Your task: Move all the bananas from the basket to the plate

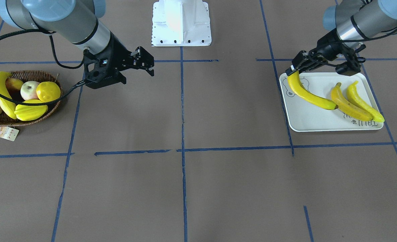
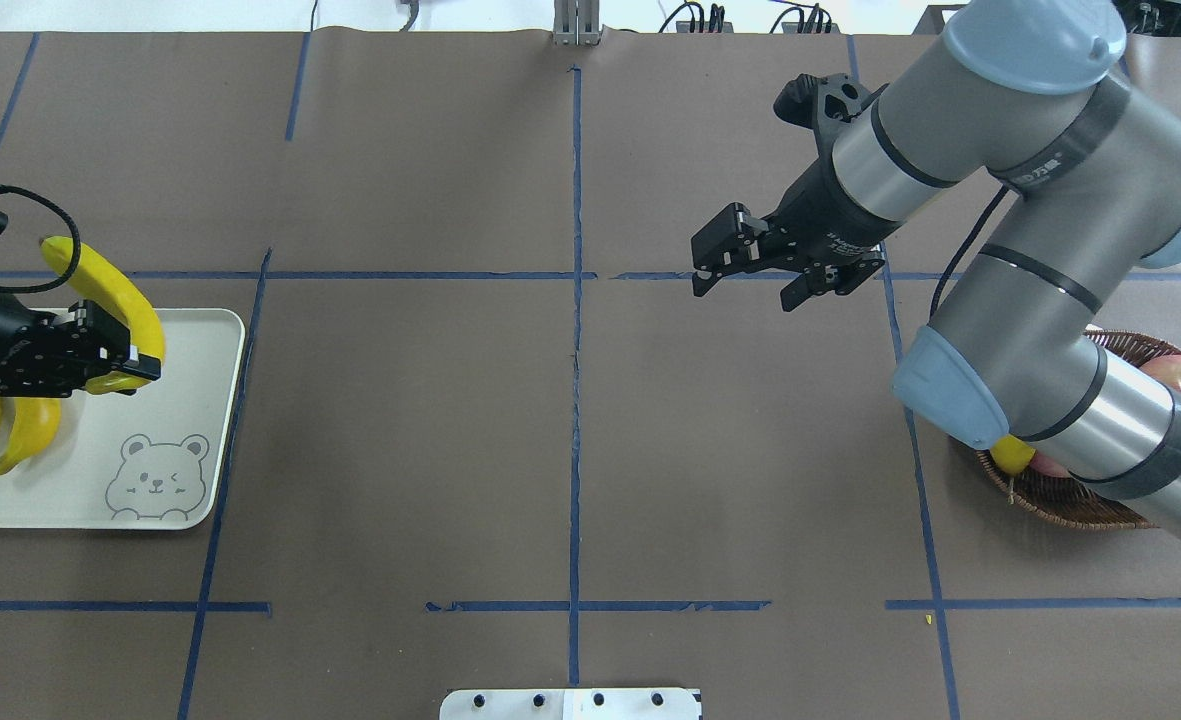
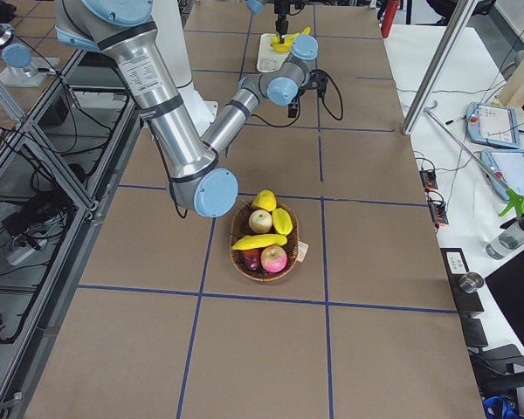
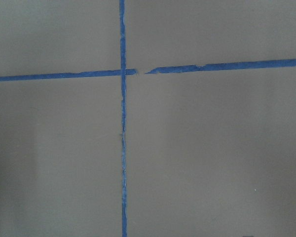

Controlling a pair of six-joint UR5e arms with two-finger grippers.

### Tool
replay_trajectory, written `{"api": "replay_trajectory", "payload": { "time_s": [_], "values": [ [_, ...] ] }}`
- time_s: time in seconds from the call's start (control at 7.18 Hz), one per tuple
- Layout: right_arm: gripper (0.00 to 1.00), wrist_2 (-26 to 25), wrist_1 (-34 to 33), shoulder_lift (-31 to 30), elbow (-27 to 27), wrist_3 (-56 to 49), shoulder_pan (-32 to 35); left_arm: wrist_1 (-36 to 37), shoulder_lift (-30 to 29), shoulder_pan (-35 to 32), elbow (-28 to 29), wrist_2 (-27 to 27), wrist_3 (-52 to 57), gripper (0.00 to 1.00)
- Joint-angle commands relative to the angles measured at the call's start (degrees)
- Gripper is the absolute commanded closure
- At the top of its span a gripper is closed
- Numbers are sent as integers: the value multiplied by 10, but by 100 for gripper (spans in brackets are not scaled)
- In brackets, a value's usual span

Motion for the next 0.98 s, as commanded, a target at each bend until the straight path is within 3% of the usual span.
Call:
{"api": "replay_trajectory", "payload": {
  "time_s": [0.0, 0.42, 0.56, 0.7, 0.84],
  "values": [
    [0, 11, -1, -16, 4, -9, 21, -149, 40, -3, 82, 4, -15, 100],
    [0, 11, -2, -22, 8, -10, 20, -288, 37, -2, 191, 4, -37, 96],
    [0, 11, -2, -22, 7, -10, 19, -293, 35, -1, 198, 4, -38, 85],
    [0, 11, -2, -22, 7, -10, 18, -294, 35, -1, 201, 4, -37, 50],
    [0, 11, -2, -22, 8, -10, 17, -294, 34, -1, 200, 4, -35, 1]
  ]
}}
